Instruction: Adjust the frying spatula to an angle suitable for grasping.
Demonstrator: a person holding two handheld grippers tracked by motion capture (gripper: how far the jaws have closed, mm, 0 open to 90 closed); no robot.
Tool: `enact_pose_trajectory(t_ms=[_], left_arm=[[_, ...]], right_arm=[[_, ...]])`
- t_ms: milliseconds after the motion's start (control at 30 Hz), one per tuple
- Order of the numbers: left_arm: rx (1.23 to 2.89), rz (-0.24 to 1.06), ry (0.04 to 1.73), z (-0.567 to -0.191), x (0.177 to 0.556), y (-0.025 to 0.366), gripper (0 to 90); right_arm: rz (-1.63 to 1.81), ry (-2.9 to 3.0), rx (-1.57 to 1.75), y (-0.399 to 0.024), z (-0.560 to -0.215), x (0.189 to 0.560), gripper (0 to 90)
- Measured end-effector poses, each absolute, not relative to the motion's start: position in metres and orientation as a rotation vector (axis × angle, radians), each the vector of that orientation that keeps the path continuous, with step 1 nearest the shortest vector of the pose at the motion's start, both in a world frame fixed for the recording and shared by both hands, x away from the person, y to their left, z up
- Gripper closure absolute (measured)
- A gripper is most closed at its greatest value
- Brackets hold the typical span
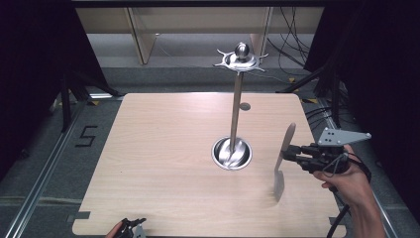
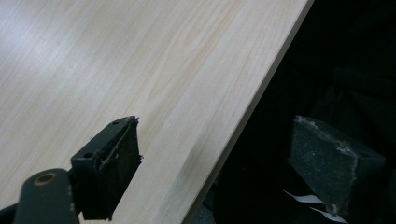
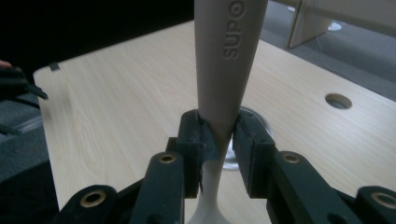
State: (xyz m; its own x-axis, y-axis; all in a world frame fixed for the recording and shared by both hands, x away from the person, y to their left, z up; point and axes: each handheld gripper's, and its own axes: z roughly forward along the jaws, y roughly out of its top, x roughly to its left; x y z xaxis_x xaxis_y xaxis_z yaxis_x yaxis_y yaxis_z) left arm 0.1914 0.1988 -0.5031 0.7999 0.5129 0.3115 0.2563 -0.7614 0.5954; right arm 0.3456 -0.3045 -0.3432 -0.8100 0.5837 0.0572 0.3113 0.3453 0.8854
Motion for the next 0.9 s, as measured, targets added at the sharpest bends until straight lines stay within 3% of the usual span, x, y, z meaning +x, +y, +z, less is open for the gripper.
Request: enact_pose_trajectory(t_ms=[900], left_arm=[[2.443, 0.634, 0.581, -0.504, 0.192, 0.200, 15.5]], right_arm=[[1.512, 2.285, 0.713, -0.260, -0.290, 0.389, 73.6]])
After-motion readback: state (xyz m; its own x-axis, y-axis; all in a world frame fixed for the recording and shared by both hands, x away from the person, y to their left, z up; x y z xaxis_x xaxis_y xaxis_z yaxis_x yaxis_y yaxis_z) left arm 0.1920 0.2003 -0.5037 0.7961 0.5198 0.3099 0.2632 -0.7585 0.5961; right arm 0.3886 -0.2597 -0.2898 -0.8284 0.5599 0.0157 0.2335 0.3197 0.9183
